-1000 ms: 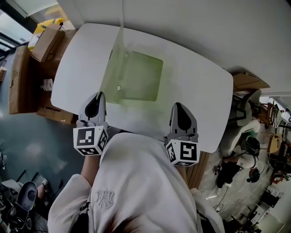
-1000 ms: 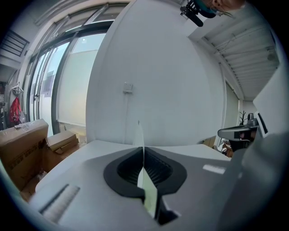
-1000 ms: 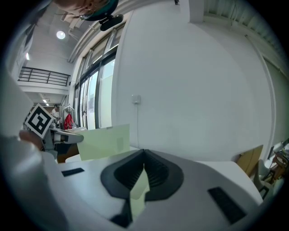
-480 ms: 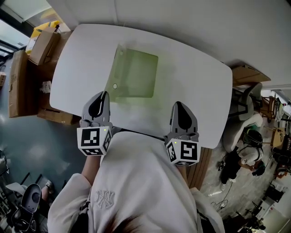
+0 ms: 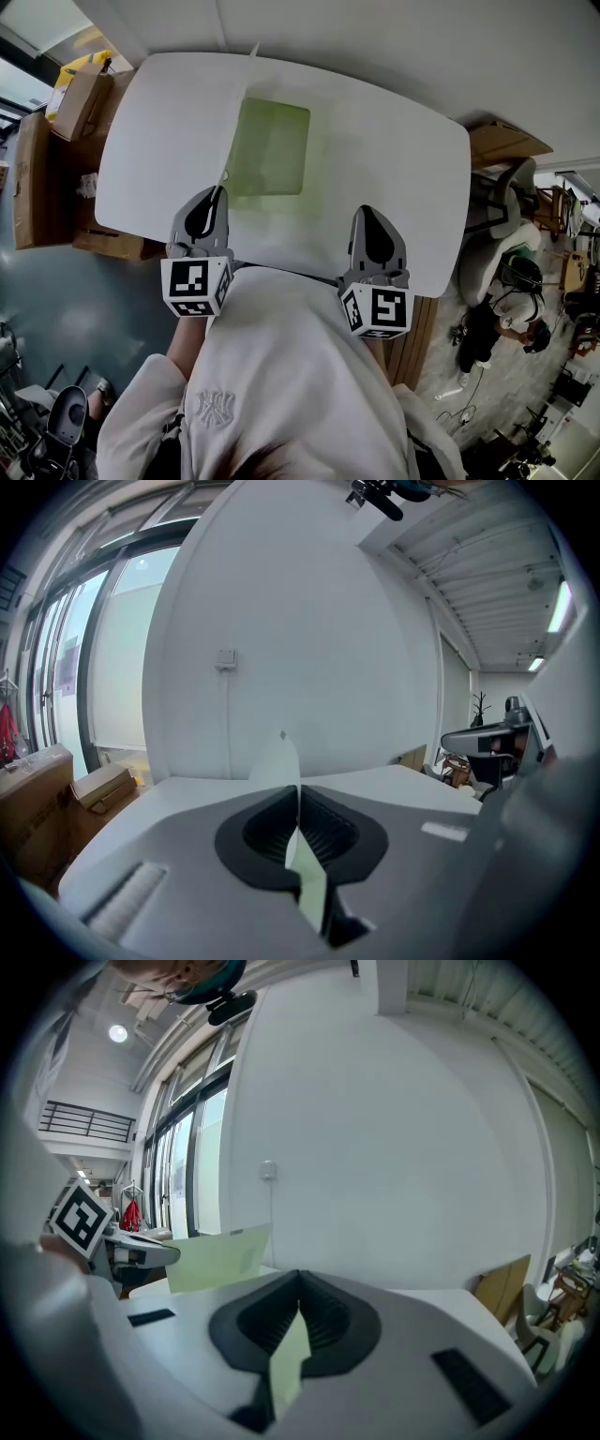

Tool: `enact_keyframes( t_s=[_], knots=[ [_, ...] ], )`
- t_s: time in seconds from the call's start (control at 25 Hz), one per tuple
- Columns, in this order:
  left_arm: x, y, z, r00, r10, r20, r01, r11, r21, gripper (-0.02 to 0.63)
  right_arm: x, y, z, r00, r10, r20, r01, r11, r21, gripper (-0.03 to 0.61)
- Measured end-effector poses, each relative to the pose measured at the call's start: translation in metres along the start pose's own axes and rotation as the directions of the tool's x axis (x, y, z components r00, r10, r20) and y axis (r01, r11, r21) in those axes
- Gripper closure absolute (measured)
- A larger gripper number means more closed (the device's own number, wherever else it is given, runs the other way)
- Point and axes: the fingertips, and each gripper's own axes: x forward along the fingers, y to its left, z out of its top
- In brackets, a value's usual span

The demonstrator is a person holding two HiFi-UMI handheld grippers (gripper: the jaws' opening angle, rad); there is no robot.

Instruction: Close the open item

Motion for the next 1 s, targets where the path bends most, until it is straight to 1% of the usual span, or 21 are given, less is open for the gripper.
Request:
enact_keyframes(
  t_s=[0.2,0.44,0.56,0.72,1.0],
  knots=[
    [0.004,-0.012,-0.001,1.0,0.001,-0.001,-0.001,1.0,0.014,0.603,-0.006,-0.011,-0.002,1.0,0.0,0.004,0.0,1.0,-0.002,0.569],
    [0.011,-0.029,-0.006,1.0,-0.01,-0.012,0.01,0.998,0.057,0.603,-0.006,-0.018,-0.006,1.0,0.014,0.007,-0.014,1.0,0.005,0.569],
    [0.013,-0.039,-0.009,0.999,-0.025,-0.02,0.027,0.997,0.079,0.601,-0.005,-0.019,-0.007,1.0,0.021,0.009,-0.021,1.0,0.007,0.569],
    [0.017,-0.05,-0.014,0.998,-0.048,-0.036,0.051,0.995,0.089,0.601,-0.005,-0.021,-0.01,1.0,0.025,0.007,-0.025,1.0,0.016,0.569],
    [0.027,-0.07,-0.023,0.993,-0.098,-0.065,0.105,0.988,0.116,0.598,-0.009,-0.031,-0.014,1.0,0.008,0.008,-0.008,1.0,0.029,0.569]
  ],
)
